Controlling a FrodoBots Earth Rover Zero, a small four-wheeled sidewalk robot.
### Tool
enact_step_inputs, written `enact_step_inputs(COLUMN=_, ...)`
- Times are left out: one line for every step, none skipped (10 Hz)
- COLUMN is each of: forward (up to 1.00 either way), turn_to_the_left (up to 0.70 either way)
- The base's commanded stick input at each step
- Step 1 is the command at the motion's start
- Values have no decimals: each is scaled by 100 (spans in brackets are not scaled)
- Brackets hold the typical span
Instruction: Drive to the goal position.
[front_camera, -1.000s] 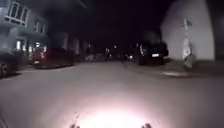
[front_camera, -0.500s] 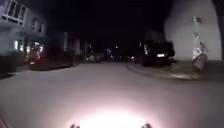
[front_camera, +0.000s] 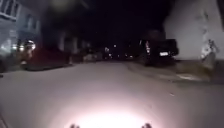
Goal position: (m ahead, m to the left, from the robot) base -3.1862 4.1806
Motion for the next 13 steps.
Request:
enact_step_inputs(forward=100, turn_to_the_left=0)
enact_step_inputs(forward=100, turn_to_the_left=0)
enact_step_inputs(forward=100, turn_to_the_left=0)
enact_step_inputs(forward=100, turn_to_the_left=0)
enact_step_inputs(forward=100, turn_to_the_left=0)
enact_step_inputs(forward=100, turn_to_the_left=0)
enact_step_inputs(forward=100, turn_to_the_left=0)
enact_step_inputs(forward=100, turn_to_the_left=0)
enact_step_inputs(forward=100, turn_to_the_left=0)
enact_step_inputs(forward=100, turn_to_the_left=0)
enact_step_inputs(forward=100, turn_to_the_left=0)
enact_step_inputs(forward=100, turn_to_the_left=0)
enact_step_inputs(forward=100, turn_to_the_left=0)
